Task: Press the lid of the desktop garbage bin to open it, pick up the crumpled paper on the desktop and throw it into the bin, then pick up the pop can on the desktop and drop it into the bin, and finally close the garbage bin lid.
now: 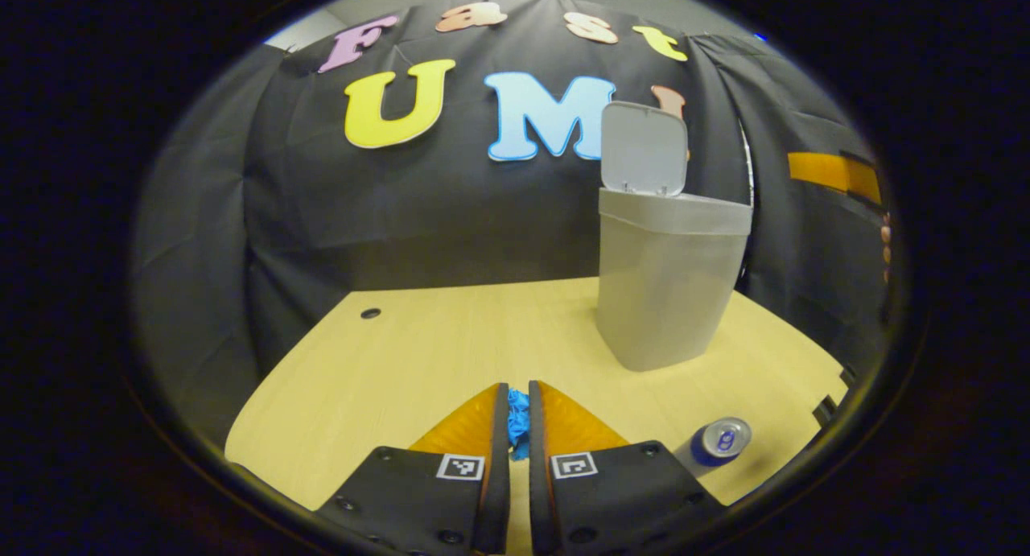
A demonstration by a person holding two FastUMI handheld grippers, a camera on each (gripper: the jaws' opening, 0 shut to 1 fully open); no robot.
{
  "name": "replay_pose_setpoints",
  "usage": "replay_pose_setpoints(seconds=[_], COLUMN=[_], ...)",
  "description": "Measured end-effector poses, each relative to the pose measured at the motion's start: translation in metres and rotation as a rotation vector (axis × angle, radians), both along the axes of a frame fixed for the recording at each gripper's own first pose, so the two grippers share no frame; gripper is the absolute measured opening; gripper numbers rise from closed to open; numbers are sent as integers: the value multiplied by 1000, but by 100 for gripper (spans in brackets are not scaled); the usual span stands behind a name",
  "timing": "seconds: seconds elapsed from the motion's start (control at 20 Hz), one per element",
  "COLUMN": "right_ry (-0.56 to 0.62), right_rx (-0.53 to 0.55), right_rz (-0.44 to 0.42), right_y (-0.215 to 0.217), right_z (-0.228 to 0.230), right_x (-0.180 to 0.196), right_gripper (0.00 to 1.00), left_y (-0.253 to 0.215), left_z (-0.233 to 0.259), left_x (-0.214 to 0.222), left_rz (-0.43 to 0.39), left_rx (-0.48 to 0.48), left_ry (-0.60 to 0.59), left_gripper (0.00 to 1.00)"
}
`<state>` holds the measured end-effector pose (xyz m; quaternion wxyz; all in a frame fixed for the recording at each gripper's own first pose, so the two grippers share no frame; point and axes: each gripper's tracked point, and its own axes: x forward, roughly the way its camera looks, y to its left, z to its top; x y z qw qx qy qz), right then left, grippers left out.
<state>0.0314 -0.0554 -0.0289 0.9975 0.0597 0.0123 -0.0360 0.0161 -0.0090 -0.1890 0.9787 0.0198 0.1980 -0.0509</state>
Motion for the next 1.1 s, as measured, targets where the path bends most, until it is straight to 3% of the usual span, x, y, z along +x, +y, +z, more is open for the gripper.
replay_pose_setpoints(seconds=[0.5, 1.1], right_ry=[10, 51], right_rx=[-33, -44], right_rz=[4, -58], right_y=[-16, -34], right_z=[-15, -24], right_x=[3, 1], right_gripper=[88, 88], left_y=[-92, -154], left_z=[97, 133], left_x=[67, 119], left_rz=[-145, -214], left_rx=[-15, -98], left_ry=[-204, -299], left_gripper=[16, 16])
